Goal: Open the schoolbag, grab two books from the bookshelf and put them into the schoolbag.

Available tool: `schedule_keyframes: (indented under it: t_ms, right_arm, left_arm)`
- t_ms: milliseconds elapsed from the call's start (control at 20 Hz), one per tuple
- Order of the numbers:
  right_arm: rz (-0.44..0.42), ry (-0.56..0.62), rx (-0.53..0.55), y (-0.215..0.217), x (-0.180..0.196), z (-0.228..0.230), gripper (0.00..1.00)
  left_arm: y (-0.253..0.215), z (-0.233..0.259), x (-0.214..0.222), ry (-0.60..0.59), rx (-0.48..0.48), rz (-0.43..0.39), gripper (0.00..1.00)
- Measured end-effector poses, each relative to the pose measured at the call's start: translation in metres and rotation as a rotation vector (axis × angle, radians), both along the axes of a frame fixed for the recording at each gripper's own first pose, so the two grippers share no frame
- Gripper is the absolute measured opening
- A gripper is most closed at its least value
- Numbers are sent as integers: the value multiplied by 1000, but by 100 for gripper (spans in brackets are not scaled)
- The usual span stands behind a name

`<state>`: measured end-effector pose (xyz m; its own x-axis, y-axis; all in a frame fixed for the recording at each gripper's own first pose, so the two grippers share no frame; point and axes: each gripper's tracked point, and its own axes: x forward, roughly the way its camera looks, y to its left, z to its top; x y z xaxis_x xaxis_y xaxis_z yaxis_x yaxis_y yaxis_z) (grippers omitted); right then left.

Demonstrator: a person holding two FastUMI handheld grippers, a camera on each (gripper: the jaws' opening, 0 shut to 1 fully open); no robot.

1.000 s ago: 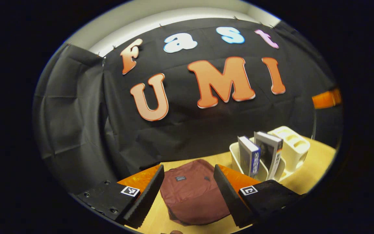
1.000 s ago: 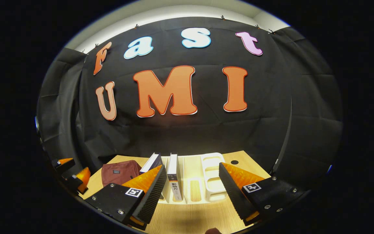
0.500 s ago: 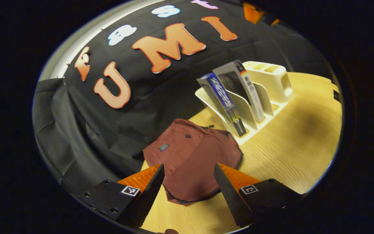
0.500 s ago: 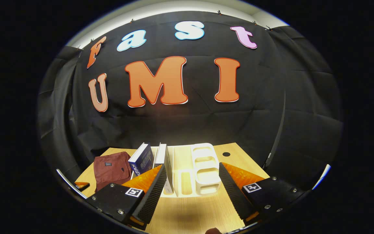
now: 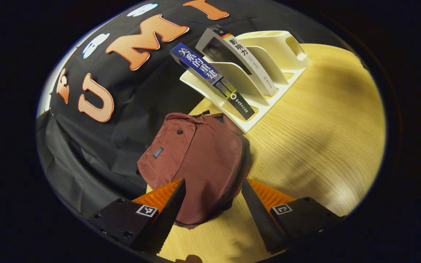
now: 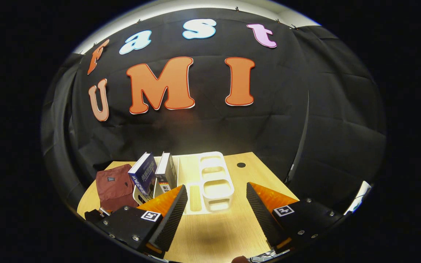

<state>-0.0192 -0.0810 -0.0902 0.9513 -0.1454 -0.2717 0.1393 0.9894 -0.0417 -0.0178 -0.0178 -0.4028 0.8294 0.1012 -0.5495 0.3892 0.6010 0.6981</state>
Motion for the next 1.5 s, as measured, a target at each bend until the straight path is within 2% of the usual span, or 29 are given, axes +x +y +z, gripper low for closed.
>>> schedule_keyframes:
  t_ms: [250,600,800,850,950,1000,1050,1100,1150,1200,1400,1500]
  right_arm:
    - [-2,13,0,-3,3,-5,96]
    - [27,7,40,8,18,-7,96]
    - [34,2,55,5,23,-5,96]
    - [34,0,61,4,24,-5,96]
    - [31,-4,66,-1,27,-2,96]
    - [33,-5,65,-2,28,-1,96]
    - [36,-4,64,-2,28,-2,96]
    - [46,-3,64,-1,29,-2,96]
    - [59,-10,61,1,29,0,96]
    - [79,-17,58,5,30,4,96]
    - [173,-2,84,28,29,5,96]
    - [189,7,68,32,28,3,96]
  left_arm:
    - [2,0,15,26,8,10,98]
    - [16,45,31,7,41,39,98]
    - [24,37,36,51,45,55,96]
    - [25,37,38,51,50,61,80]
    - [24,32,34,62,36,70,68]
    - [24,30,33,70,35,77,52]
    - [22,25,27,104,25,71,51]
    - [17,17,24,152,4,54,26]
    - [15,13,26,149,-9,53,0]
    - [15,12,26,156,-13,63,5]
    - [12,-1,23,245,-8,48,2]
    - [10,-3,25,268,-26,40,2]
